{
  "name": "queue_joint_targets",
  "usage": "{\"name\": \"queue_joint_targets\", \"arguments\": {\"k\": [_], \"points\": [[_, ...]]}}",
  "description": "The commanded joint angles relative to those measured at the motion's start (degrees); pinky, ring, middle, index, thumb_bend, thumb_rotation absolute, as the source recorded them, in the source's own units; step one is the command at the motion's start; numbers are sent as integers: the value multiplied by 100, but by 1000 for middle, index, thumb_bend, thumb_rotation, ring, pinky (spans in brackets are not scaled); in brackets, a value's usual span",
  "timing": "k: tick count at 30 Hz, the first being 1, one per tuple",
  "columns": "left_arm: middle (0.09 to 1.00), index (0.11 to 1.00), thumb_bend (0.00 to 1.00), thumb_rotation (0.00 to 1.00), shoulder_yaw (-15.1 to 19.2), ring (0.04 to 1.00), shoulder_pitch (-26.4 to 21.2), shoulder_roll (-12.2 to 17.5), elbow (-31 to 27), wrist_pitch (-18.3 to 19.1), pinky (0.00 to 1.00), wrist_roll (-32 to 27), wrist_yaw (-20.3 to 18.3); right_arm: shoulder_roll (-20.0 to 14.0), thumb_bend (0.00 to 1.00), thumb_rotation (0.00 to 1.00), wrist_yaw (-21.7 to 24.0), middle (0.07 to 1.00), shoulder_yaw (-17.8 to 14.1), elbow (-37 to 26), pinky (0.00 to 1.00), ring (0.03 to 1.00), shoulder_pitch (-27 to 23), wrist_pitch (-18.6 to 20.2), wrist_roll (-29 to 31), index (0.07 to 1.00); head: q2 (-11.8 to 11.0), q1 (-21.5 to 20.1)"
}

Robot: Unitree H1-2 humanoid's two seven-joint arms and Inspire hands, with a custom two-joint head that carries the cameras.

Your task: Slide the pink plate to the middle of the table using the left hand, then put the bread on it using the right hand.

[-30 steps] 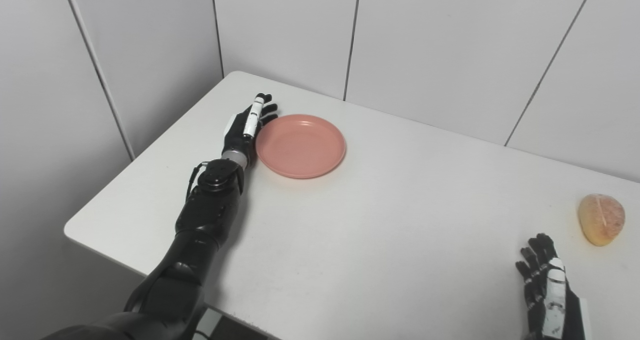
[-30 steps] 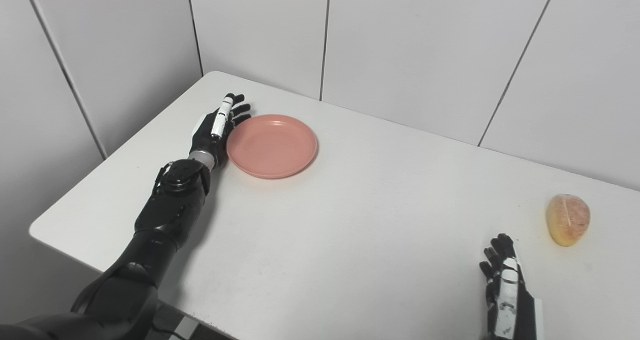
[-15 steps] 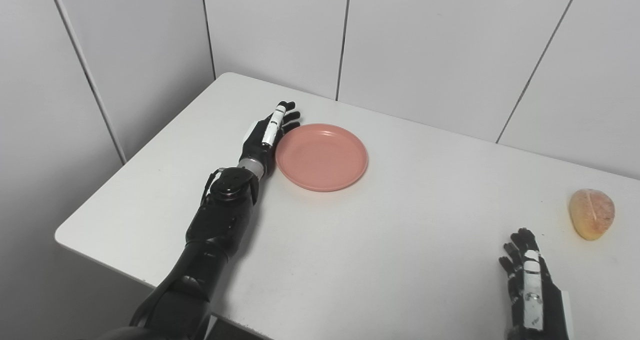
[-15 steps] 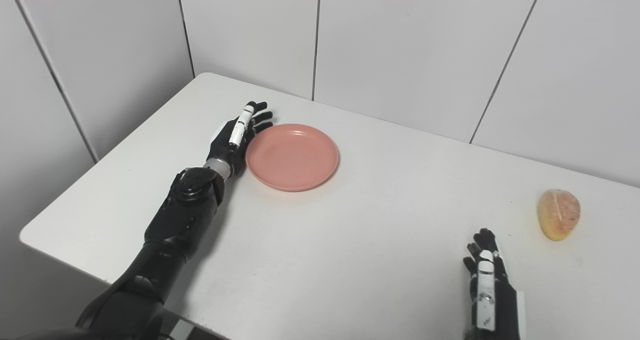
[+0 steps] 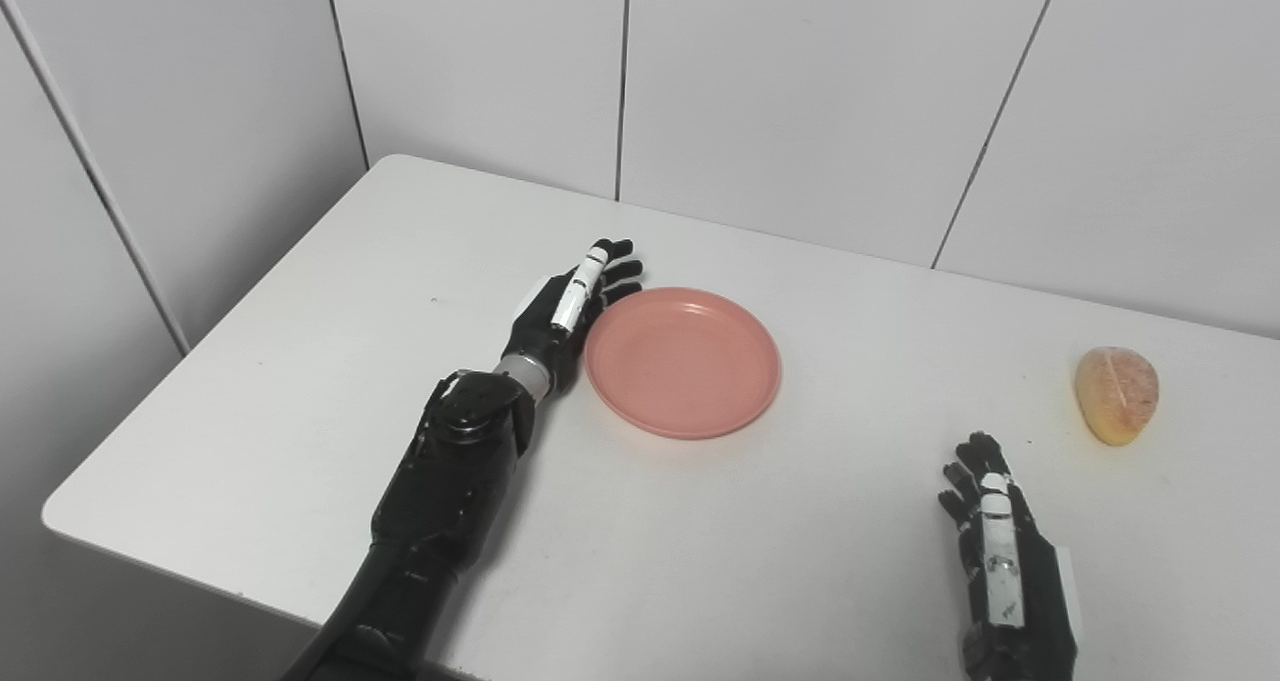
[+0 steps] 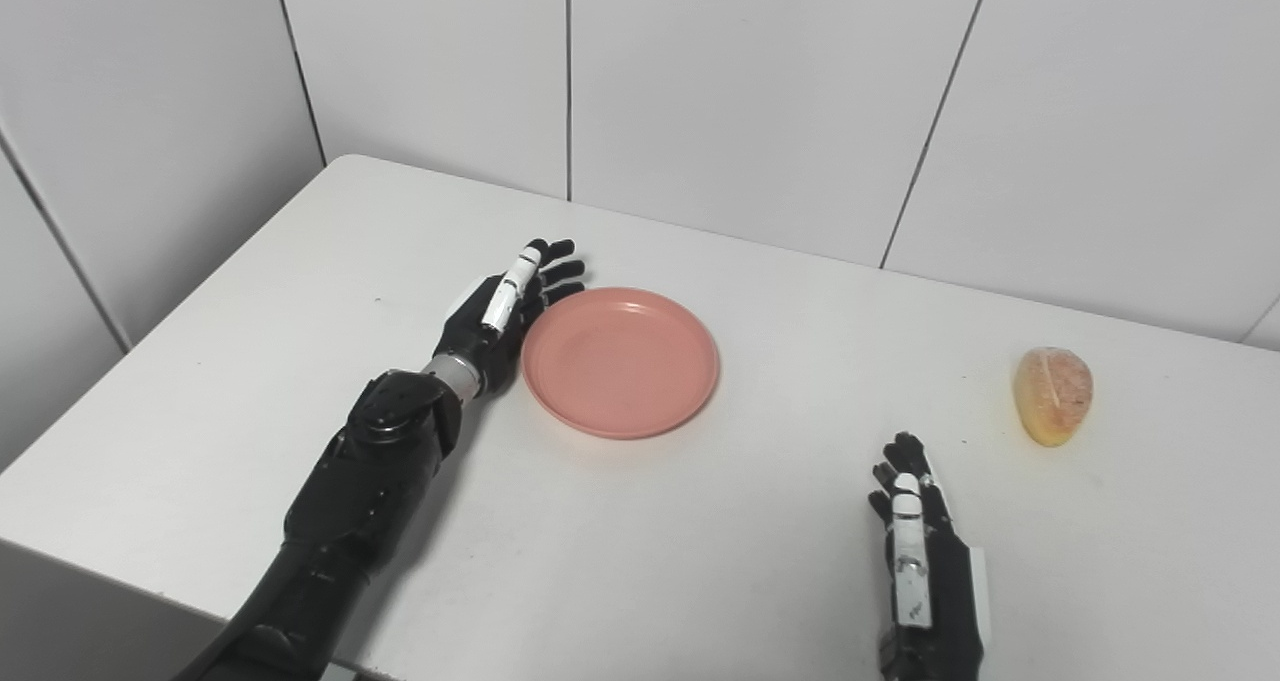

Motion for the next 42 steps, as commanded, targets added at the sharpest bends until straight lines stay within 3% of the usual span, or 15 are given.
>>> {"name": "queue_joint_targets", "arguments": {"k": [1,5,20,42], "points": [[894,875,345,1000,-177,889,-36,-169,-160,251,870,-8,-258,91,207,860,-22,913,30,-242,928,914,-120,132,-2,896,-4,5],[903,889,330,1000,-385,898,54,-272,-369,417,892,63,-311,154,199,866,-65,914,86,-295,926,918,-125,208,-76,898,125,-310],[902,894,344,1000,-890,896,461,-534,-803,554,894,183,-403,195,205,970,-110,916,265,-201,925,911,-192,138,-334,906,397,-884],[903,893,341,1000,-734,894,765,-592,-805,327,894,250,-384,287,175,999,-201,906,317,-151,894,895,-255,182,-655,897,536,-1620]]}}
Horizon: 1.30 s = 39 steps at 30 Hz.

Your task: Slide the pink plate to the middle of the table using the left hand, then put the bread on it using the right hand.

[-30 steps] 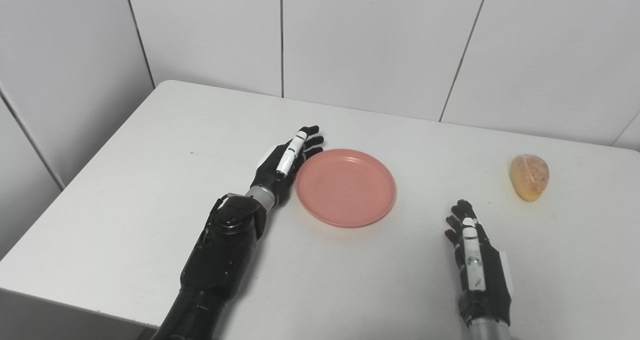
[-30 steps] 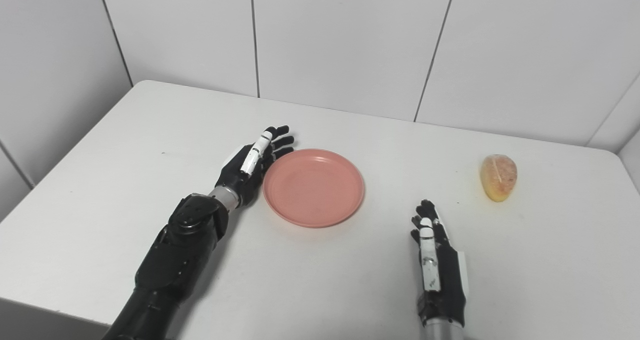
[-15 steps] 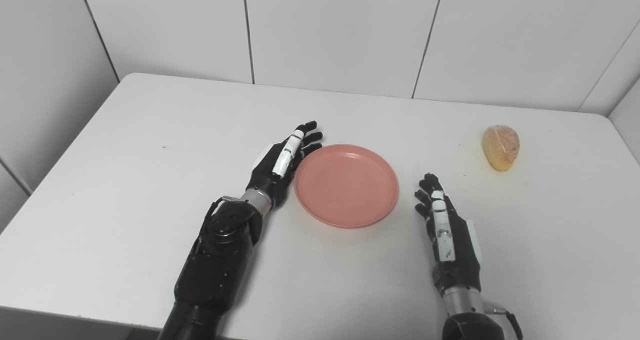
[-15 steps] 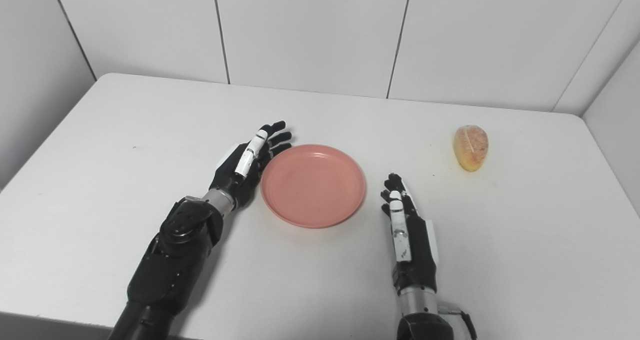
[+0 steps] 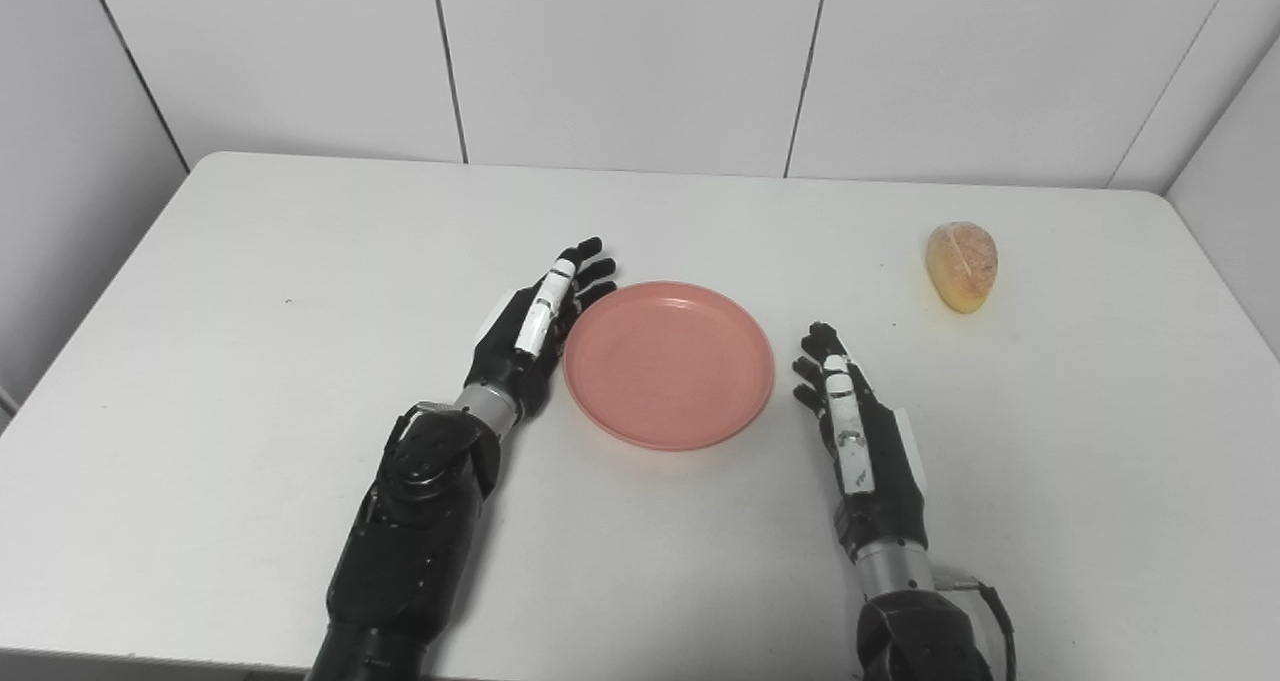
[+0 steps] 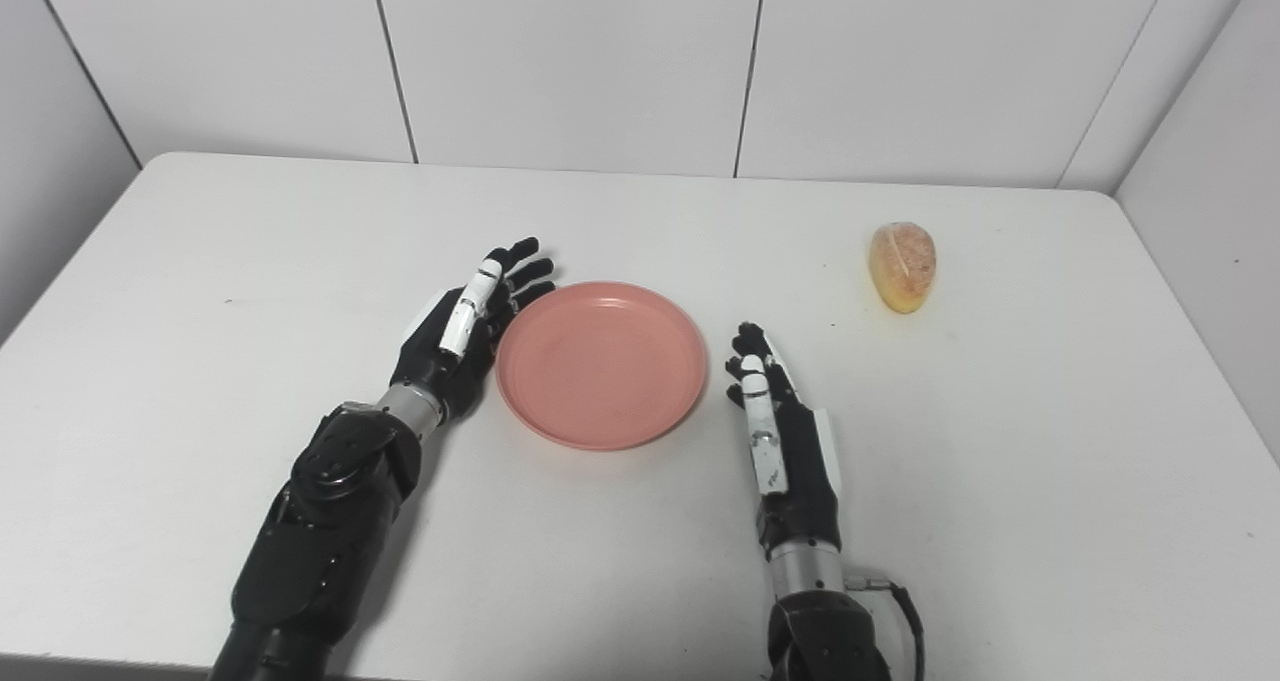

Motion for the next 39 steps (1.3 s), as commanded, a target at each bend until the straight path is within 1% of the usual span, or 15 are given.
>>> {"name": "queue_joint_targets", "arguments": {"k": [1,5,8,11,14,15,17,19,20,21,23,27,35,38,39], "points": [[902,892,340,1000,-71,892,135,-101,113,136,890,27,-130,70,178,1000,-42,906,22,-141,893,895,-171,-9,-44,898,3,-88],[900,896,338,1000,-54,888,150,-135,82,131,888,6,-133,69,199,1000,-62,908,-36,-165,899,898,-165,-108,-13,901,-41,-253],[902,896,338,1000,-64,889,159,-167,80,117,891,8,-140,25,239,1000,-96,900,-86,-184,897,894,-195,-206,-51,895,-106,-360],[905,900,335,1000,-77,893,159,-185,115,66,895,10,-171,-21,234,1000,-181,882,-101,-294,872,876,-262,-290,-234,879,-145,-429],[906,899,337,1000,-83,895,147,-188,173,45,899,-12,-225,-193,257,1000,-337,865,-57,-358,824,856,-411,-601,-763,862,-215,-574],[905,897,338,1000,-79,896,147,-194,177,60,899,-16,-227,-256,276,1000,-384,858,-53,-380,806,846,-472,-666,-923,855,-239,-628],[900,891,339,1000,-71,893,155,-204,161,94,896,-17,-228,-373,358,998,-429,846,-47,-420,789,835,-580,-713,-1181,845,-239,-628],[898,889,337,1000,-81,891,164,-199,152,104,894,-9,-242,-473,432,992,-476,842,-68,-413,779,833,-702,-758,-1345,842,-297,-740],[898,889,336,1000,-85,892,167,-196,150,103,894,-4,-248,-502,451,984,-493,837,-78,-401,770,827,-743,-785,-1382,838,-297,-740],[898,889,334,1000,-83,892,170,-197,157,100,894,-5,-252,-563,481,970,-504,834,-123,-380,757,823,-853,-798,-1395,832,-402,-955],[897,889,333,1000,-75,892,175,-199,165,94,894,-11,-265,-657,497,963,-535,833,-195,-342,750,822,-1027,-819,-1425,829,-441,-1029],[899,899,327,1000,-74,895,176,-189,205,55,898,-12,-321,-817,562,944,-564,833,-337,-379,745,824,-1346,-673,-1568,832,-497,-1112],[896,896,331,1000,-56,892,182,-180,299,-32,899,-8,-381,-1099,626,937,-682,832,-552,-324,721,789,-1868,-477,-2021,843,-596,-1215],[897,898,330,1000,-54,893,184,-161,310,-74,902,-1,-427,-1191,615,942,-715,839,-618,-250,755,822,-2051,-342,-2235,845,-640,-1287],[898,899,331,1000,-54,894,184,-154,322,-86,903,2,-437,-1202,634,939,-728,840,-656,-237,764,829,-2121,-228,-2303,844,-640,-1287]]}}
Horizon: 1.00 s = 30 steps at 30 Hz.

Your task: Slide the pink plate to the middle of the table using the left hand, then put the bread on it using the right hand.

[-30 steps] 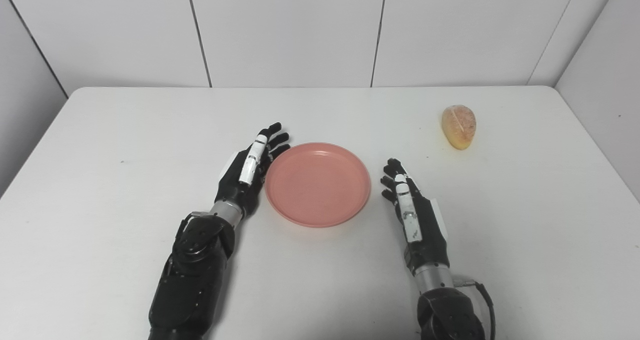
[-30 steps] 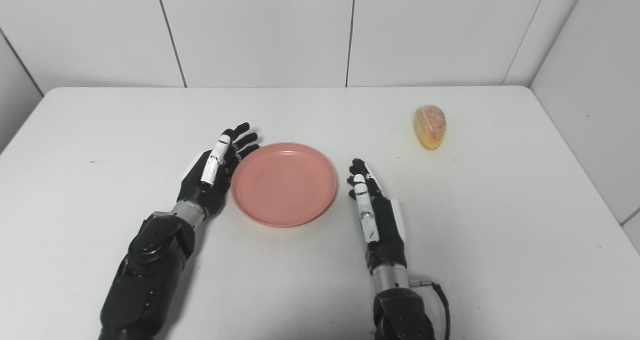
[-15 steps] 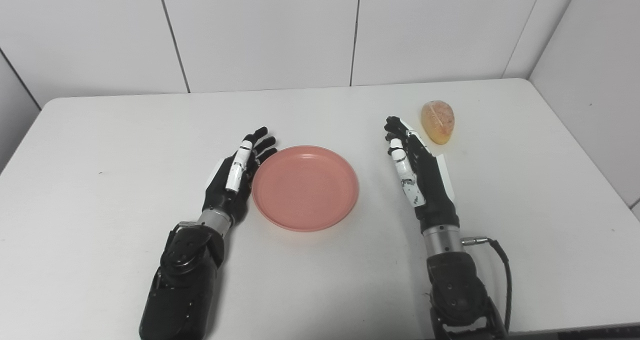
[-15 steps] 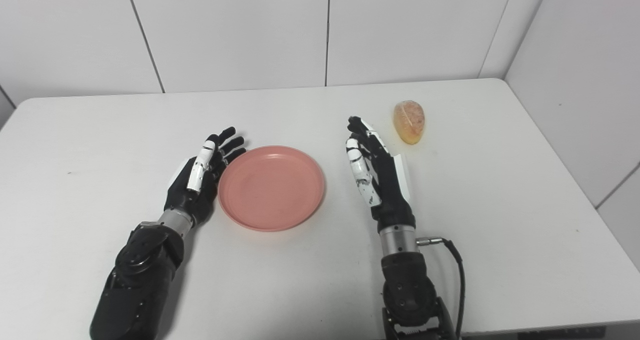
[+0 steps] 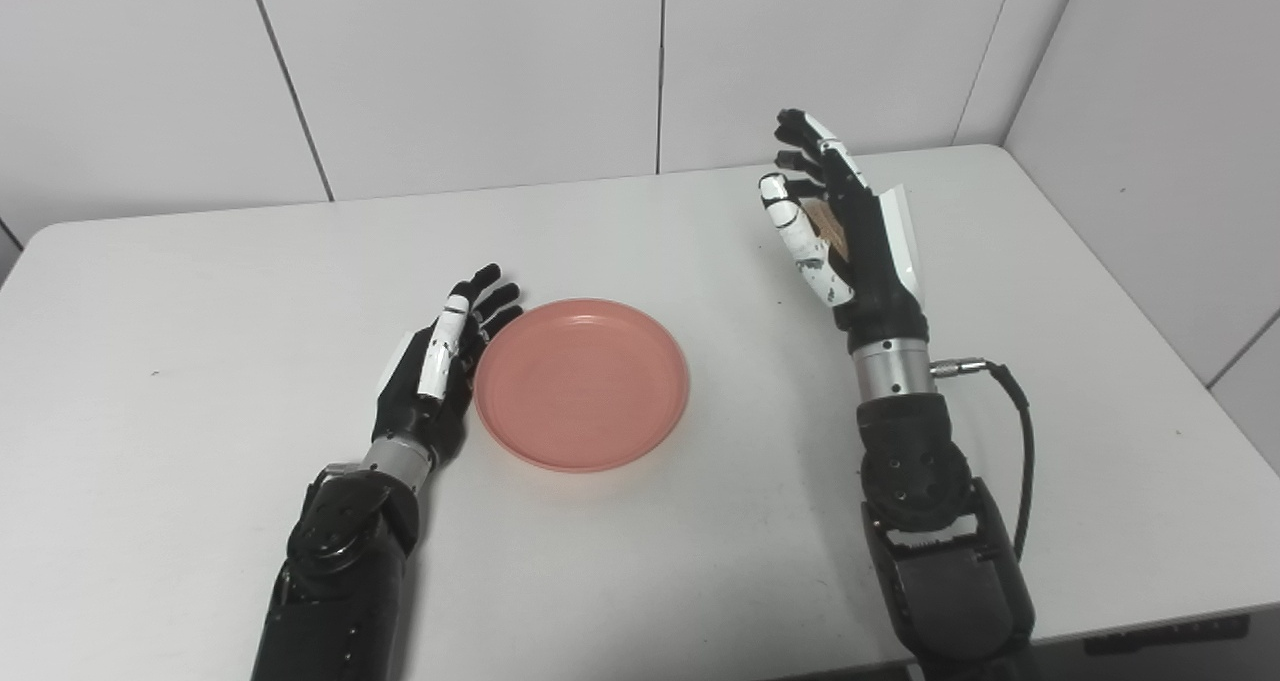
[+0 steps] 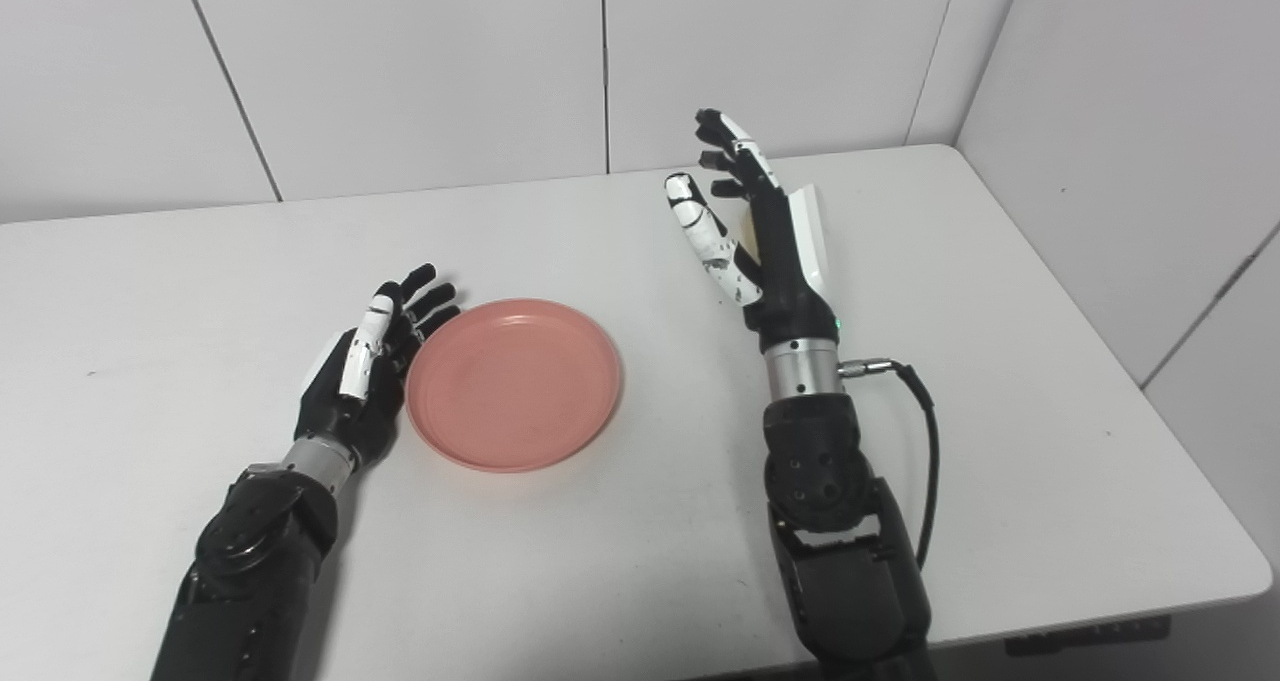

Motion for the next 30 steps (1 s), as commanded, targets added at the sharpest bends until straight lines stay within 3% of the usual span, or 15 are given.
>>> {"name": "queue_joint_targets", "arguments": {"k": [1,5,11,14,23,30], "points": [[899,900,334,1000,-88,894,104,-18,183,168,903,11,-171,-37,660,941,-114,840,-94,-50,767,831,-350,262,-174,842,-16,-10],[898,899,331,1000,-67,890,113,-21,173,173,894,-3,-171,-109,716,925,-104,850,-183,13,740,824,-588,722,-417,846,-38,-58],[896,894,338,1000,-48,888,118,-22,220,135,890,14,-179,-293,827,790,-111,874,-207,228,753,845,-942,1377,-841,882,-48,-82],[894,890,343,1000,-51,885,115,-20,255,106,884,38,-173,-363,856,751,-171,877,-203,419,697,826,-1088,1624,-974,900,-48,-82],[899,896,347,1000,-68,888,125,-10,258,54,887,46,-225,-606,895,611,-312,929,-219,1105,660,824,-1432,2036,-1196,954,-20,-77],[896,894,343,1000,-70,885,137,-14,224,68,882,53,-209,-855,959,647,-346,956,-106,1751,740,884,-1673,2363,-1364,998,9,-56]]}}
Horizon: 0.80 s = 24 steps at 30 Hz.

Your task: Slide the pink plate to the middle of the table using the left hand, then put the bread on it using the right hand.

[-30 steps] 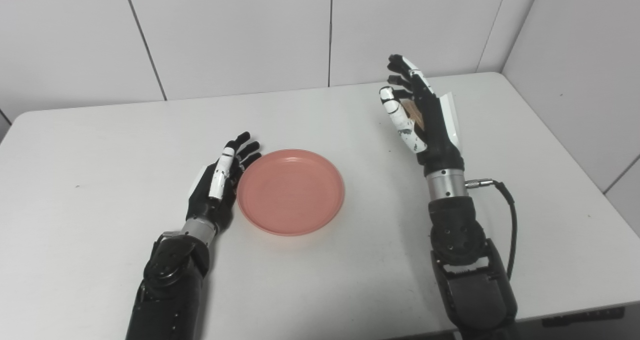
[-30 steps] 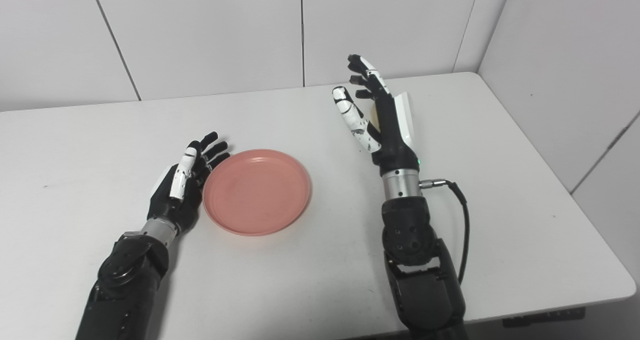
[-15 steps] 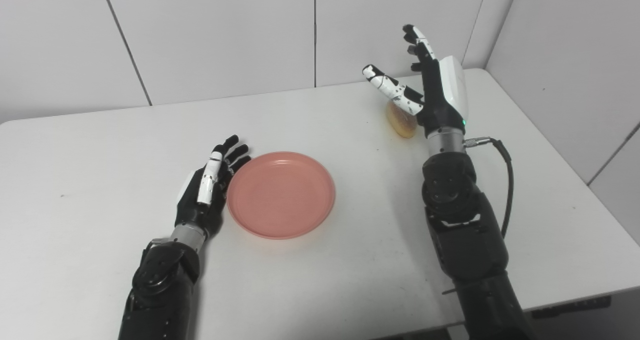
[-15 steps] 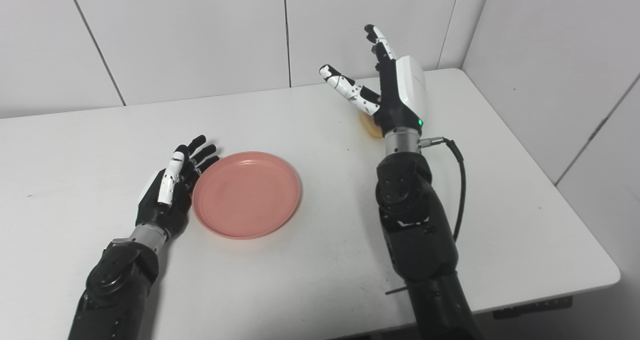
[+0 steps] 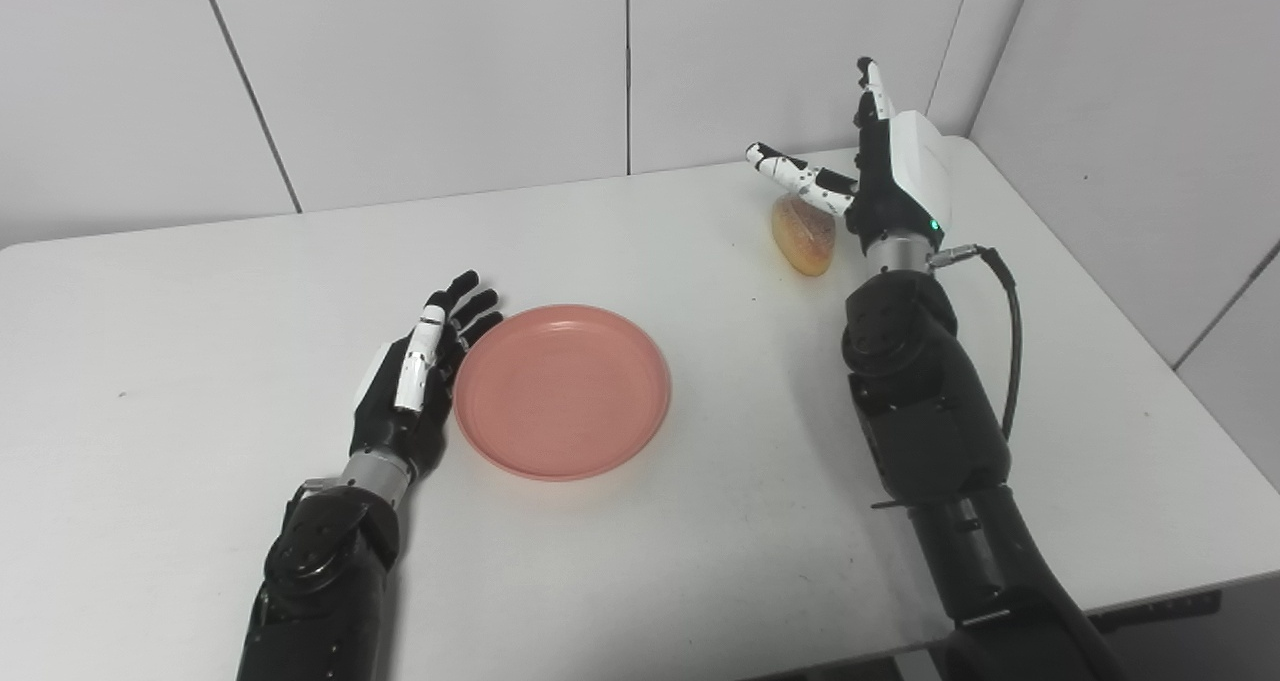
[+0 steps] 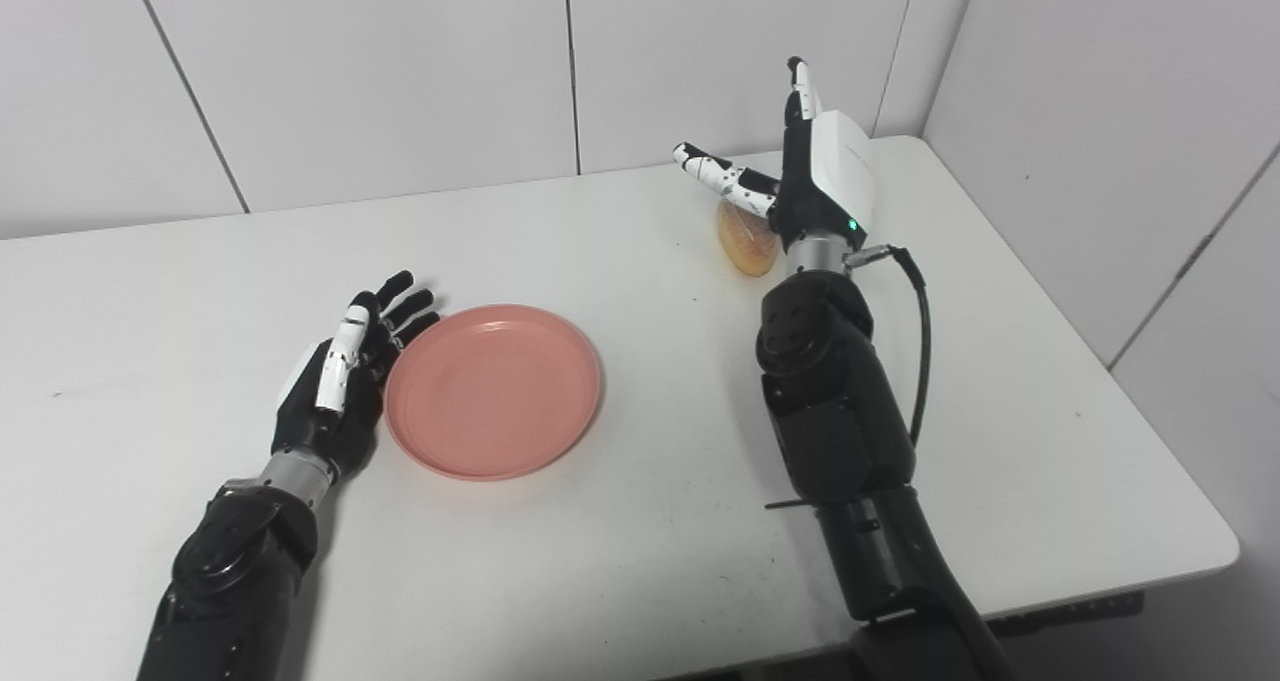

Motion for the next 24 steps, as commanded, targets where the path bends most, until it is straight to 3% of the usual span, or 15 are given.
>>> {"name": "queue_joint_targets", "arguments": {"k": [1,8,14,24], "points": [[896,893,342,1000,-83,886,140,-16,146,230,884,48,-100,-159,964,644,-93,966,12,48,768,904,-349,82,-79,1000,6,8],[896,893,346,1000,-103,886,147,-17,117,249,884,65,-94,-266,965,622,-104,999,94,661,887,987,-508,116,-17,1000,27,32],[900,896,342,1000,-108,889,140,-15,111,266,888,43,-111,-346,988,643,-69,1000,238,1189,965,1000,-680,137,-39,1000,55,53],[900,898,342,1000,-116,887,159,-3,40,310,890,44,-108,-309,1000,680,-101,1000,390,2010,994,1000,-986,150,-84,1000,101,73]]}}
